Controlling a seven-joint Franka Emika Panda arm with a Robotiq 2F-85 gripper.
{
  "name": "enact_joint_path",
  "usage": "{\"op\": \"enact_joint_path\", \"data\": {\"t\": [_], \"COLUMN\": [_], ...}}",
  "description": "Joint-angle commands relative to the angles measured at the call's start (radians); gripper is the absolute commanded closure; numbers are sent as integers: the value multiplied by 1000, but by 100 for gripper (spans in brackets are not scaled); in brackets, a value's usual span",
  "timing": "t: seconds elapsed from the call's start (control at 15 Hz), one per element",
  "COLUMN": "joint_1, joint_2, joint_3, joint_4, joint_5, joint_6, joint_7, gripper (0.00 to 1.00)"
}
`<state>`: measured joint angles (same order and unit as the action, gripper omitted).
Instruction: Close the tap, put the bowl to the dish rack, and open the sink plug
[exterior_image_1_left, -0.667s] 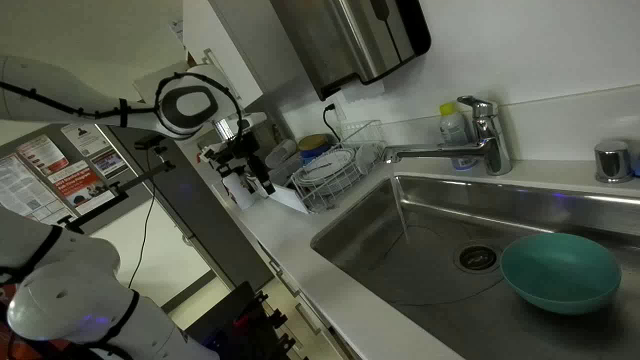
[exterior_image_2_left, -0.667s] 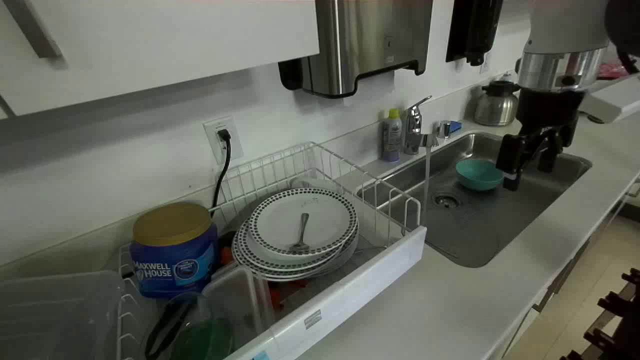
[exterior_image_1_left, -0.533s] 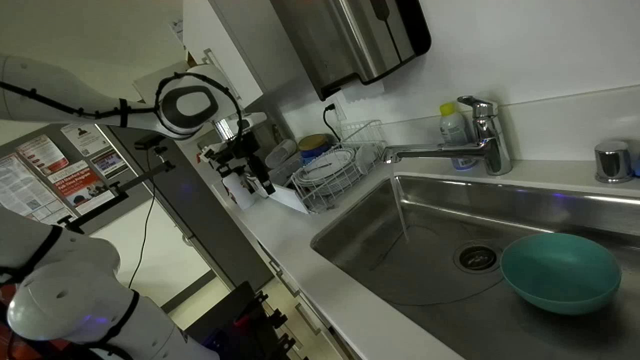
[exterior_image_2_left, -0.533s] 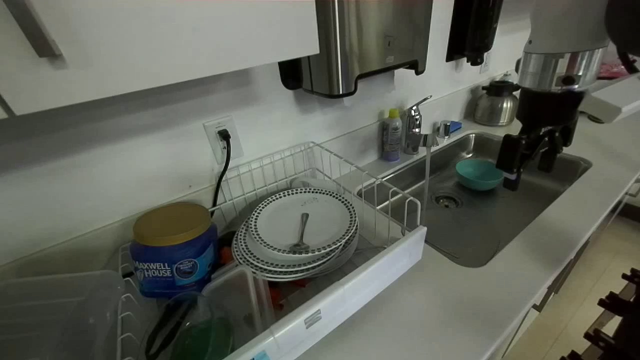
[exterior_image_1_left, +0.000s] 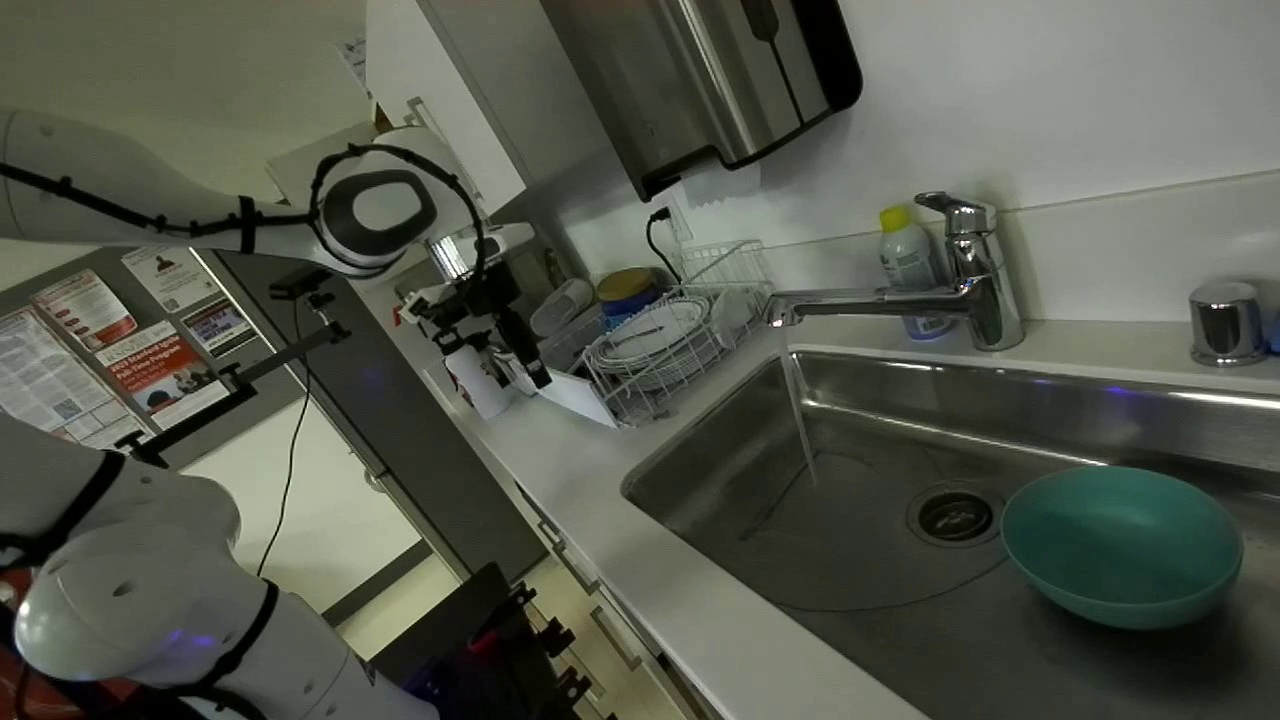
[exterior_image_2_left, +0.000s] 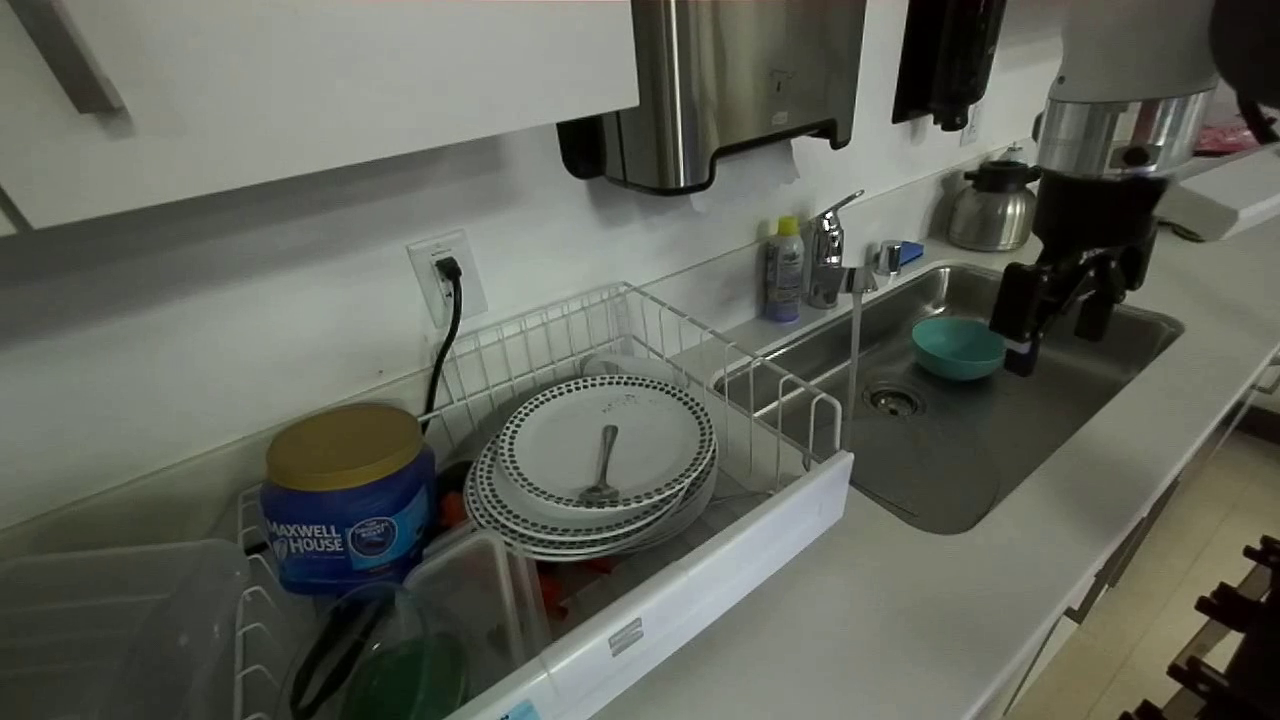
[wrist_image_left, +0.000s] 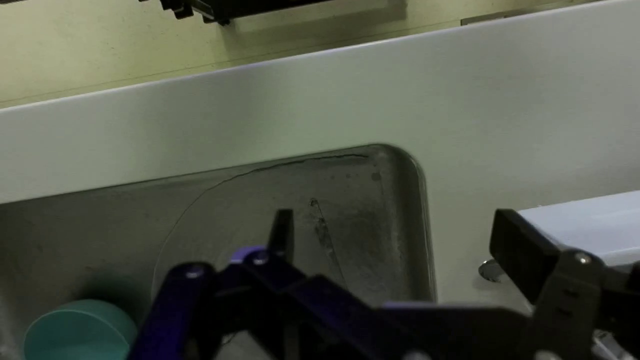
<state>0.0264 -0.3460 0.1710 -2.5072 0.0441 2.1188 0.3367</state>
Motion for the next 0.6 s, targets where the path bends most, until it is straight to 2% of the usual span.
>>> {"op": "enact_joint_path", "data": {"t": [0.0, 0.27, 0.53], "joint_1": [-24, -91, -128], "joint_2": [14, 50, 94], "joint_3": [-44, -114, -161], "joint_4": [48, 149, 246], "joint_5": [31, 30, 91], "joint_6": [32, 51, 84], "joint_7": [69, 138, 213], "gripper": [0, 0, 0]}}
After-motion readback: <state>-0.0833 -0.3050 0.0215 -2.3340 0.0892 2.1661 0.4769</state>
